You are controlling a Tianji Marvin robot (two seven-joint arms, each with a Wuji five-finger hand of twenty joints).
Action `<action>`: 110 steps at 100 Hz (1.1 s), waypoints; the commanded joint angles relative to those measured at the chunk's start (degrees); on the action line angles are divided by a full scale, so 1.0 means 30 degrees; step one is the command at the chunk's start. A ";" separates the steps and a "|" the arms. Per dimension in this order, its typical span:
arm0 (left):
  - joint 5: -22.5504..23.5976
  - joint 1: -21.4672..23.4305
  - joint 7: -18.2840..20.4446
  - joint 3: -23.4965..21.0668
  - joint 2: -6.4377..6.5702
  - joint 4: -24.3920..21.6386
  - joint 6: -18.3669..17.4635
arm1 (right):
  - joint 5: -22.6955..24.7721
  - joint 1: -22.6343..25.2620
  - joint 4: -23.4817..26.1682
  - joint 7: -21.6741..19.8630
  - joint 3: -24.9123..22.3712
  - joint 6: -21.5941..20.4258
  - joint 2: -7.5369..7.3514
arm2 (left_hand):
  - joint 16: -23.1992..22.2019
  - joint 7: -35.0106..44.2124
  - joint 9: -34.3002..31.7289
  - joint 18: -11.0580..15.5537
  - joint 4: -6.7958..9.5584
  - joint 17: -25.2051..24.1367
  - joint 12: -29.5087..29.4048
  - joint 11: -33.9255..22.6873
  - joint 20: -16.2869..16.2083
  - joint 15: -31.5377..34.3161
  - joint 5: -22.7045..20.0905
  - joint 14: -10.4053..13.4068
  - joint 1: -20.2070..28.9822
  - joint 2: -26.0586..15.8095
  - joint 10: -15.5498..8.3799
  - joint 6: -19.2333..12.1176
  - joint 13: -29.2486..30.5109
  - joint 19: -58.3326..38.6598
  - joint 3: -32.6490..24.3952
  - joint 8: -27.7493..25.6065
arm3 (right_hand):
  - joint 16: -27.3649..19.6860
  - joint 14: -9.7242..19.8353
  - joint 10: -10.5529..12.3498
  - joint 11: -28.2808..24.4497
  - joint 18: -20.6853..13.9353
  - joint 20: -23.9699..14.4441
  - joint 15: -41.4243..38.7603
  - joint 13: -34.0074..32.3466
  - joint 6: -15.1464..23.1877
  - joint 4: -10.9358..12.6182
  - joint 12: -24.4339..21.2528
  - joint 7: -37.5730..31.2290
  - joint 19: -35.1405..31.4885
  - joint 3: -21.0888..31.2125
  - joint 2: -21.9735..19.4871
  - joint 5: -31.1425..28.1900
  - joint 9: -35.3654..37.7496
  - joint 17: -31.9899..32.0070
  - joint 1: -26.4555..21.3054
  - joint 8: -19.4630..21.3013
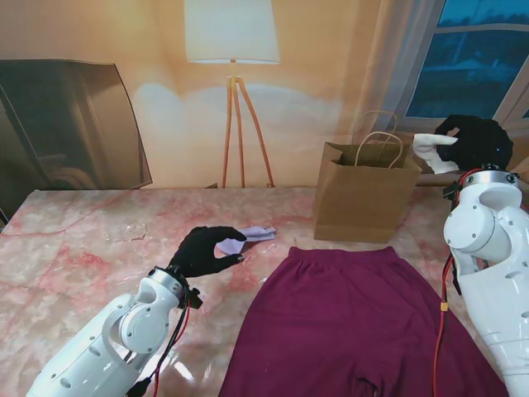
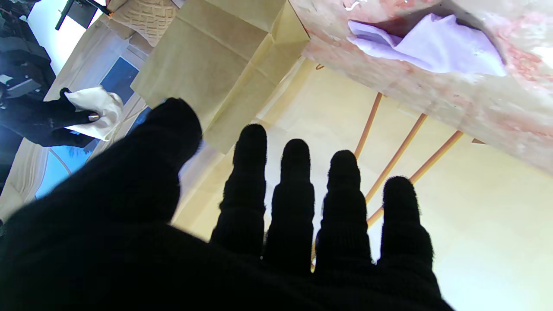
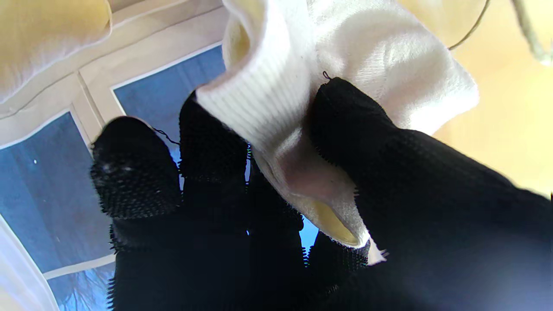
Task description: Fold the socks and the shorts into the kraft paper bag
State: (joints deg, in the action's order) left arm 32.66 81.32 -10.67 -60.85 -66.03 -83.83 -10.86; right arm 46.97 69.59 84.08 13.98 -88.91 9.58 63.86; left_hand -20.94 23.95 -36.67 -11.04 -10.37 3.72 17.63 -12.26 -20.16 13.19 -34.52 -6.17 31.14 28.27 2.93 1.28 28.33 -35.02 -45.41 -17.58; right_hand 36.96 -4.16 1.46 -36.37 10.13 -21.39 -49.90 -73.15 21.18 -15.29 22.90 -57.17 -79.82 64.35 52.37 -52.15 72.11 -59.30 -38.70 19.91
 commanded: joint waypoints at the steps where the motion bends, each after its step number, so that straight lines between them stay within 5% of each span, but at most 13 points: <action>1: -0.0011 0.0128 0.0022 -0.0034 0.0082 0.0029 -0.0059 | -0.0058 -0.0380 -0.0286 -0.0038 0.0162 0.0086 0.0145 | 0.0077 -0.0246 0.0361 -0.0065 0.1245 -0.0251 -0.0222 0.0387 0.0185 -0.0368 0.0267 0.0669 -0.0484 -0.0196 0.0205 -0.0021 -0.0604 0.0057 0.0447 0.0067 | -0.0342 -0.0103 0.0202 0.0263 -0.0824 -0.0291 0.0311 -0.0571 0.0234 -0.0408 -0.0296 -0.0865 -0.0753 0.0007 -0.0549 -0.0745 0.0797 -0.0669 -0.0011 -0.0273; 62: -0.0058 0.0239 0.0041 -0.0166 0.0095 0.0196 -0.0059 | -0.1507 -0.3625 -0.4049 0.1195 0.2526 -0.0101 0.0556 | 0.0067 -0.0274 0.0411 -0.0076 0.1276 -0.0345 -0.0227 0.0420 0.0117 -0.0414 0.0237 0.0728 -0.0505 -0.0296 0.0170 -0.0021 -0.0719 0.0186 0.0462 0.0055 | -0.1616 0.0328 0.0455 0.0731 -0.1261 -0.0049 0.2087 -0.0649 0.0360 -0.0317 -0.1371 -0.0975 -0.0535 -0.0038 -0.1121 -0.0600 0.0864 -0.0644 0.0230 -0.1064; 110: 0.0032 0.0400 0.0062 -0.0416 0.0135 0.0259 -0.0062 | -0.2506 -0.4781 -0.5748 0.0719 0.3952 -0.0390 0.0692 | 0.0063 -0.0289 0.0397 -0.0150 0.1293 -0.0401 -0.0229 0.0426 0.0068 -0.0443 0.0226 0.0732 -0.0491 -0.0341 0.0165 -0.0043 -0.0763 0.0353 0.0468 0.0051 | -0.2135 0.0469 0.0723 0.0738 -0.1054 0.0129 0.2828 -0.0630 0.0689 -0.0299 -0.1369 -0.1005 -0.0187 0.0046 -0.1309 -0.0494 0.0757 -0.0503 0.0363 -0.1071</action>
State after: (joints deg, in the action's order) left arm 32.83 82.20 -10.65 -61.99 -65.86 -83.15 -10.90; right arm 39.64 55.33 67.42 16.64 -77.53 8.63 65.51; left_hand -20.93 23.91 -36.67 -11.18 -10.33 3.07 17.62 -12.26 -20.15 13.16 -34.54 -5.95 31.14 27.79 2.93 1.28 27.70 -34.61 -44.66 -17.57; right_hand 31.89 -3.53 2.17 -34.40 9.68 -21.39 -42.30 -73.17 21.82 -15.29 18.88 -57.21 -79.70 64.31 50.12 -52.13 72.12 -59.32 -37.85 17.00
